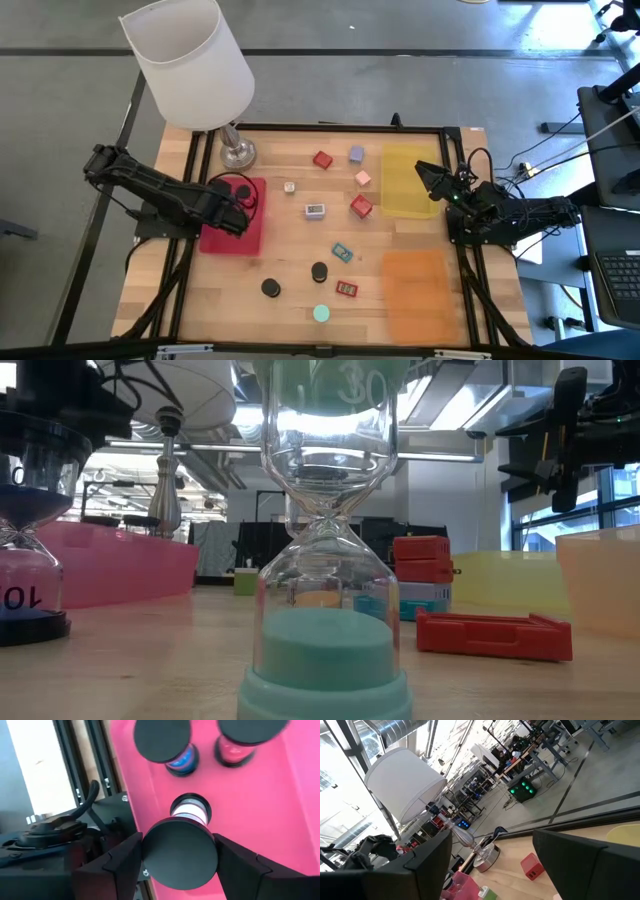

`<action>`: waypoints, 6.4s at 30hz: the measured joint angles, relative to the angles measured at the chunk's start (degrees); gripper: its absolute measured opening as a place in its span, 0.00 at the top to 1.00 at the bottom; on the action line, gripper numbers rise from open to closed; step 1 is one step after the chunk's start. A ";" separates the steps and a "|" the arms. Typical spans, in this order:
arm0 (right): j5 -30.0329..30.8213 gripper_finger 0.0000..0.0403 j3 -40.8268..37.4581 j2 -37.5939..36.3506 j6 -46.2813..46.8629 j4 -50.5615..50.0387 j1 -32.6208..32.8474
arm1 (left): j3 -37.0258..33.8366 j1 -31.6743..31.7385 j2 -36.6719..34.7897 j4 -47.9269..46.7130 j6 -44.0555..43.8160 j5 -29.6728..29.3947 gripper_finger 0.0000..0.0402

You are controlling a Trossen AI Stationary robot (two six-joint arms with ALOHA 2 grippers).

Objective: Pick & Place Office items
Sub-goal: Put the white hourglass timer into the red bin, then put the blue hourglass timer into the red bin

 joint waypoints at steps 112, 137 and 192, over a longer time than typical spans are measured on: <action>-0.01 0.30 0.01 0.00 0.00 -0.50 0.00 | 15.10 -15.55 5.75 51.22 67.39 -1.79 0.34; -0.01 0.30 0.00 0.01 0.00 -0.46 0.01 | 14.52 -24.43 5.75 43.56 79.58 -1.18 0.34; -0.01 0.30 0.02 -0.01 0.00 -0.55 -0.01 | -15.31 -25.14 5.73 81.31 76.67 -5.30 0.34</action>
